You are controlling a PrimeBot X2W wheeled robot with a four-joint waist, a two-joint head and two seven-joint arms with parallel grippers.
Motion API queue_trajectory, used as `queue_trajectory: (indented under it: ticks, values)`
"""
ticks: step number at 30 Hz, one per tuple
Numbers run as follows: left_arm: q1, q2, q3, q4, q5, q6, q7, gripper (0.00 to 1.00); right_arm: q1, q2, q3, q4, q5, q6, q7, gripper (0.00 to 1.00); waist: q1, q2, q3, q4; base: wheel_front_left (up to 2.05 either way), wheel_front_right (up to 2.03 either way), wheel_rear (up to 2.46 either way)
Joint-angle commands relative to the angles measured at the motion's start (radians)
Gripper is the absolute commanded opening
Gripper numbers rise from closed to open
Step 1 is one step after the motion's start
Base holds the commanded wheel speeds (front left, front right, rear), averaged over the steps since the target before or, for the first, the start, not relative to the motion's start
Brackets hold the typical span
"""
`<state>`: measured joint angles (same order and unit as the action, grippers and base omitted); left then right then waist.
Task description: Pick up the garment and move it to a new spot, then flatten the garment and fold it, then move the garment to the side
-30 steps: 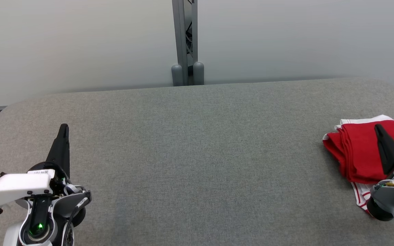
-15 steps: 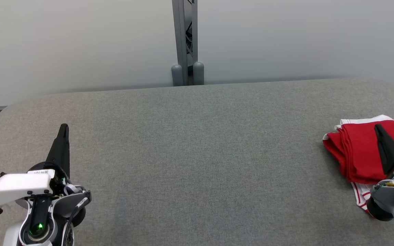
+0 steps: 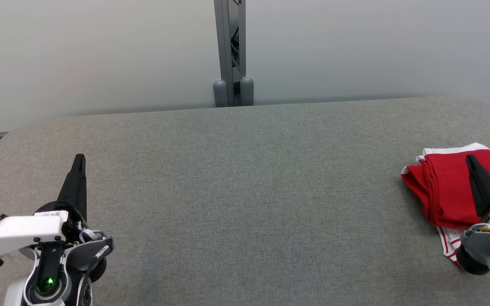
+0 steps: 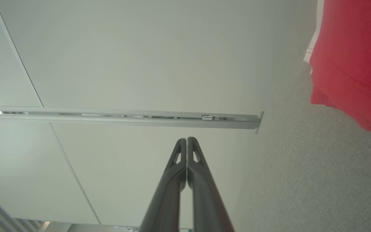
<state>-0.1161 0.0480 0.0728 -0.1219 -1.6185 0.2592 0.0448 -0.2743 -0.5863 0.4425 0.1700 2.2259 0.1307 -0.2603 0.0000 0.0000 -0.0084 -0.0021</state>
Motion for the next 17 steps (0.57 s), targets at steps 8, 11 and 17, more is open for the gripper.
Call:
queue_trajectory:
  ticks: [8, 11, 17]
  values:
    - [-0.016, 0.002, 0.004, -0.004, 0.002, -0.005, 0.003, 0.0, -0.005, -0.006, -0.001, 0.002, 0.003, 0.0, -0.004, 0.0, 0.0, 0.0, 0.0, 0.0, 0.0, 0.0, 0.0]
    - [-0.016, 0.002, 0.004, -0.004, 0.002, -0.005, 0.003, 0.0, -0.005, -0.006, -0.001, 0.002, 0.003, 0.0, -0.004, 0.0, 0.0, 0.0, 0.0, 0.0, 0.0, 0.0, 0.0]
    - [-0.016, 0.002, 0.004, -0.004, 0.002, -0.005, 0.003, 0.0, -0.005, -0.006, -0.001, 0.002, 0.003, 0.0, -0.004, 0.0, 0.0, 0.0, 0.0, 0.0, 0.0, 0.0, 0.0]
